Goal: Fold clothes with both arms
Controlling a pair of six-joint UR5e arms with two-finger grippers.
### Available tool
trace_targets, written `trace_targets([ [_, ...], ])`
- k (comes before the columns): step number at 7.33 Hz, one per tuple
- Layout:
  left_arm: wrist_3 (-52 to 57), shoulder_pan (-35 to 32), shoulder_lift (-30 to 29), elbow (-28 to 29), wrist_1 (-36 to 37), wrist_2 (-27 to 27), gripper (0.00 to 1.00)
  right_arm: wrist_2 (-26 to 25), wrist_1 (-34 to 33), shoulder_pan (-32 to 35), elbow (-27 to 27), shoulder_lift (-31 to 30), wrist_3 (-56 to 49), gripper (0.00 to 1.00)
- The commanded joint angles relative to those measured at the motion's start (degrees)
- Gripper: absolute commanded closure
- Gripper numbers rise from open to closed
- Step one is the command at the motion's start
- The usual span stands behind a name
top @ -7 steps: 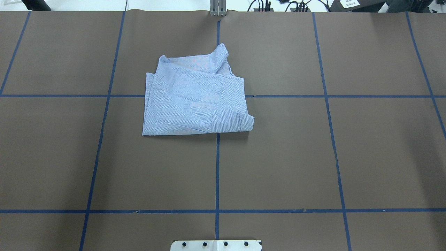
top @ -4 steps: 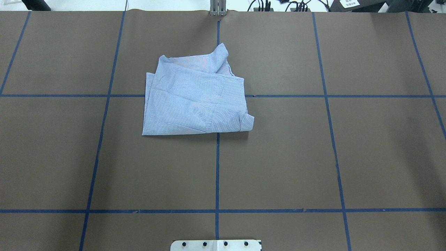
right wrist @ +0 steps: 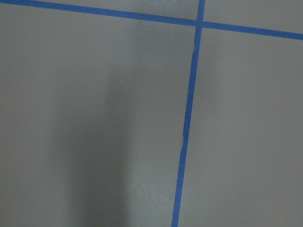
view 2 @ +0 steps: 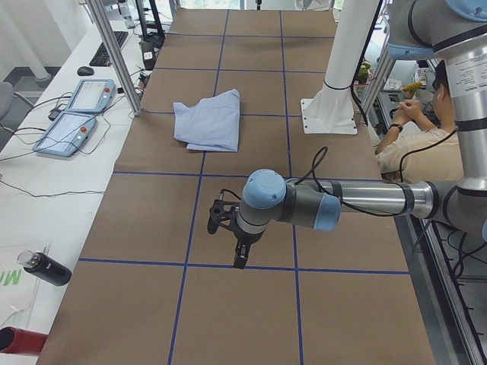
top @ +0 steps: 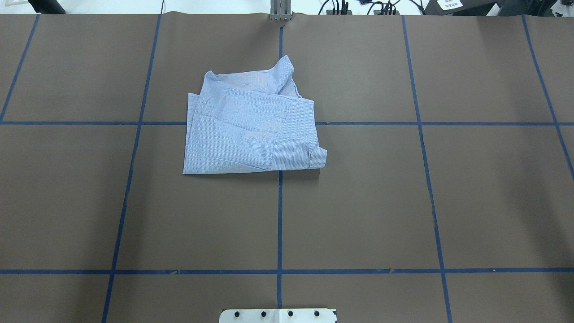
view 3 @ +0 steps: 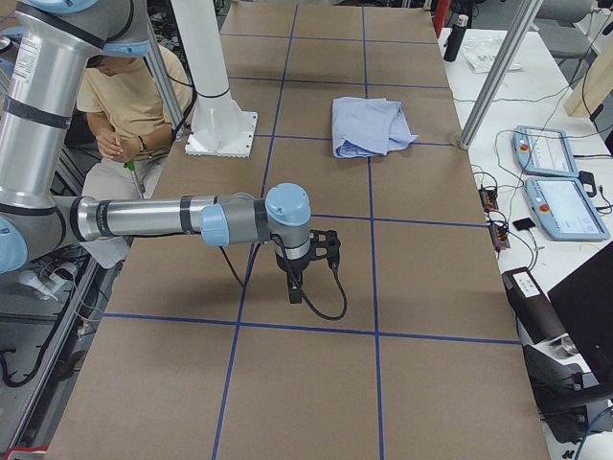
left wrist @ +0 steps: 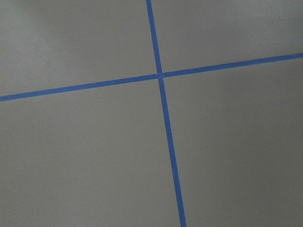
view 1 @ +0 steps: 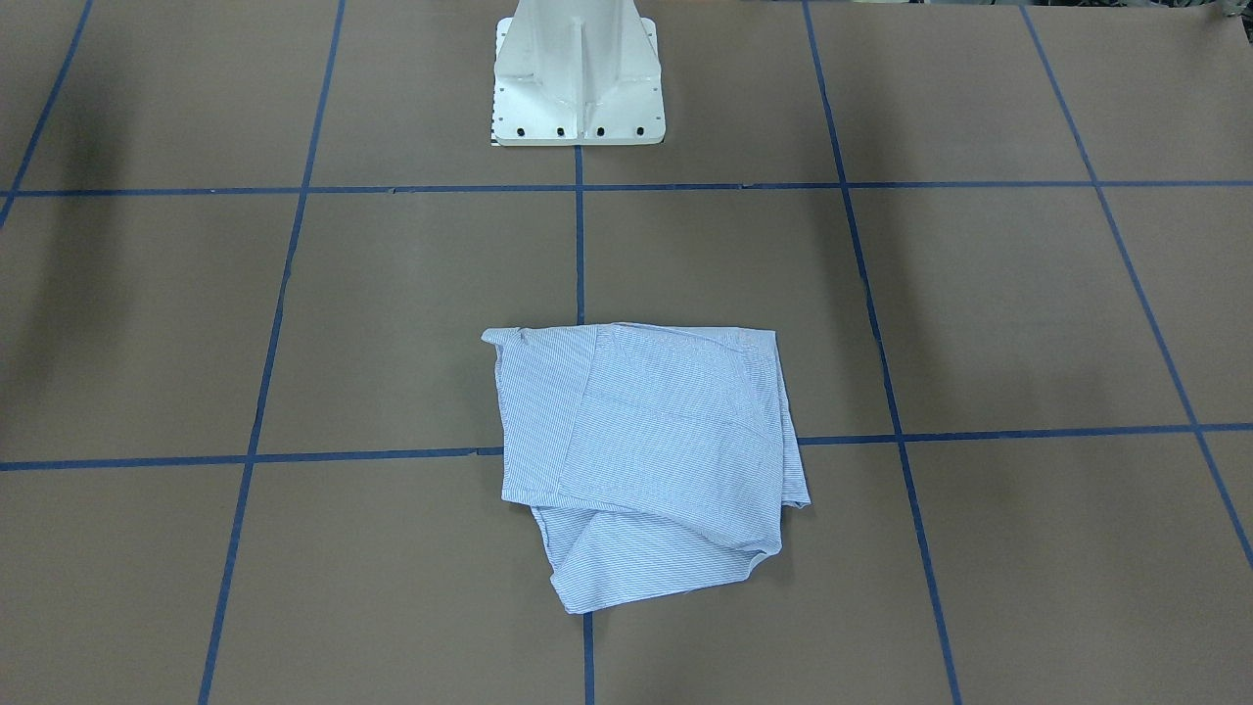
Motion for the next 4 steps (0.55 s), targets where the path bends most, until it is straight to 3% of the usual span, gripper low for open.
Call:
trace_targets([
  [1,0.0,0.1,0.0,0.1,0.1,0.0,0.00,-0.1,0.1,0.4,-0.5,-0.4,-0.7,0.00],
  [4,0.0,0.4,0.4,0.5,0.2,0.1,0.00,0.9,0.0,0.9,-0.3,-0.1,-0.4,0.00],
])
